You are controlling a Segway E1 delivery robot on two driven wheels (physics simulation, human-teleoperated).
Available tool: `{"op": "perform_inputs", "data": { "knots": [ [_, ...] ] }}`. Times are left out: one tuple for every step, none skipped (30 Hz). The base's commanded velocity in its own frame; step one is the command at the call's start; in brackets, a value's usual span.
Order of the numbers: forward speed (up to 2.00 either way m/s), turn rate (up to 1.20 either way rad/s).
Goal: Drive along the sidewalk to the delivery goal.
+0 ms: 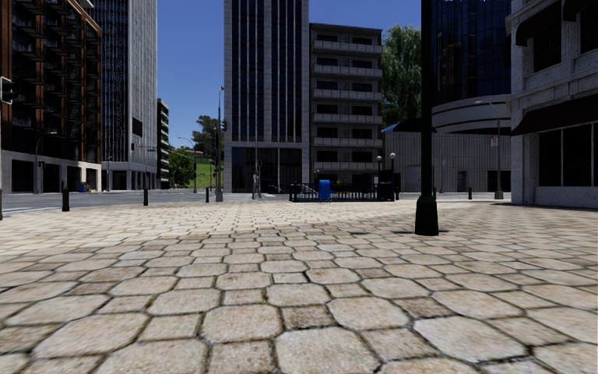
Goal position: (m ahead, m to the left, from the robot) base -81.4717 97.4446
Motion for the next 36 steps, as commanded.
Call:
{"op": "perform_inputs", "data": {
  "knots": [
    [0.00, 0.00],
    [0.00, 0.00],
    [0.00, 0.00],
    [0.00, 0.00],
    [0.00, 0.00],
    [0.00, 0.00],
    [0.00, 0.00],
    [0.00, 0.00],
    [0.00, 0.00],
    [0.00, 0.00],
    [0.00, 0.00],
    [0.00, 0.00],
    [0.00, 0.00],
    [0.00, 0.00],
    [0.00, 0.00],
    [0.00, 0.00],
    [0.00, 0.00],
    [0.00, 0.00],
    [0.00, 0.00],
    [0.00, 0.00],
    [0.00, 0.00],
    [0.00, 0.00],
    [0.00, 0.00],
    [0.00, 0.00],
    [0.00, 0.00],
    [0.00, 0.00],
    [0.00, 0.00],
    [0.00, 0.00],
    [0.00, 0.00],
    [0.00, 0.00],
    [0.19, -0.05],
    [0.32, -0.08],
    [0.32, -0.08],
    [1.15, -0.11],
    [1.52, -0.13],
    [1.80, -0.13]
  ]
}}
